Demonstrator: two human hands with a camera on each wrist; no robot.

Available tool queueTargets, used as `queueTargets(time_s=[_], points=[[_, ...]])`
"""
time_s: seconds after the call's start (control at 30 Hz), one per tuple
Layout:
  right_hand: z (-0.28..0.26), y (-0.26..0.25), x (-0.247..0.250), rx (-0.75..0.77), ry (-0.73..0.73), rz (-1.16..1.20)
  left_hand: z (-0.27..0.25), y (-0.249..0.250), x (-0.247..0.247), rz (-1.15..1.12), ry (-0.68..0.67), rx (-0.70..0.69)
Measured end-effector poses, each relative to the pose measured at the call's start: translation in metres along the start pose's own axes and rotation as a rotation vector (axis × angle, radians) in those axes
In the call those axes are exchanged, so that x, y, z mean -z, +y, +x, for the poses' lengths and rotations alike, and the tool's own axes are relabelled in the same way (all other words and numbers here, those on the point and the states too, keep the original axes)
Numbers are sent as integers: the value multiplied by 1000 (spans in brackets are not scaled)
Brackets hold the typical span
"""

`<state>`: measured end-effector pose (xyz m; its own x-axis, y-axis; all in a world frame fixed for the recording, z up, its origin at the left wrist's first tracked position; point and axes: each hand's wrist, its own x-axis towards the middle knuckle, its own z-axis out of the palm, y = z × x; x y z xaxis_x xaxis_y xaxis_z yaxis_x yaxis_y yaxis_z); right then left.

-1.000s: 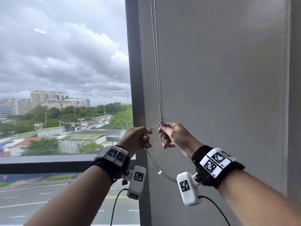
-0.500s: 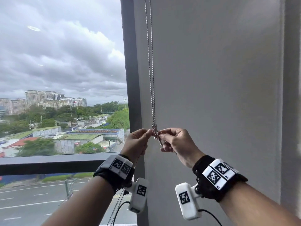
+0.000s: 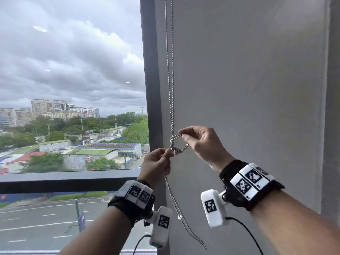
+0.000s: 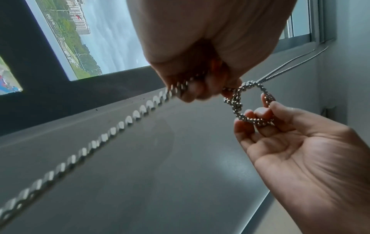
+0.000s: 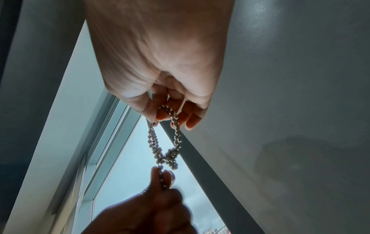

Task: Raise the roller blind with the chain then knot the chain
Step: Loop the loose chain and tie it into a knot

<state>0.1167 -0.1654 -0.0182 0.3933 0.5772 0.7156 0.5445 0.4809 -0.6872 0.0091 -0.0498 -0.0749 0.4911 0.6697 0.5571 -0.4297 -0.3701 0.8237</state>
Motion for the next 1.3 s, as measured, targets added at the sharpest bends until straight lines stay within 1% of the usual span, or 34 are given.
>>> queueTargets(time_s=[0.07,0.17,0.3,0.4,0.53,0.6,0.73,0.8,0.93,1.03,1.13,1.3], points=[[6,-5,-1,32,6,-33,1,4,-5,-15,-22,-6],[16,-11,-2,48,-14,-53,-2,7,-7,18,14,-7],[30,-9,-3,67,-39,-125,-11,-2,-4,-9,51,-30],[31,-5,-6,46,-54,-122,-15,-7,-5,-64,31,3],[28,-1,-9,38,-34,-75,-16,-3,-5,-75,-14,67],[27,0,-10,29,-32,-38,-16,1,-5,-131,-21,108],[26,-1,-12,24,-44,-25,-11,11,-10,-279,-51,124],[26,-2,-13,27,-37,-39,-6,13,-14,-345,-22,126],[29,-4,-12,36,-45,-69,-6,12,-21,-275,49,94],[31,-7,-9,61,-60,-115,-12,7,-26,-252,56,61],[30,-7,-6,85,-51,-144,-15,3,-30,-271,62,60],[27,-3,-2,87,-10,-84,-21,-6,-35,-247,37,60]])
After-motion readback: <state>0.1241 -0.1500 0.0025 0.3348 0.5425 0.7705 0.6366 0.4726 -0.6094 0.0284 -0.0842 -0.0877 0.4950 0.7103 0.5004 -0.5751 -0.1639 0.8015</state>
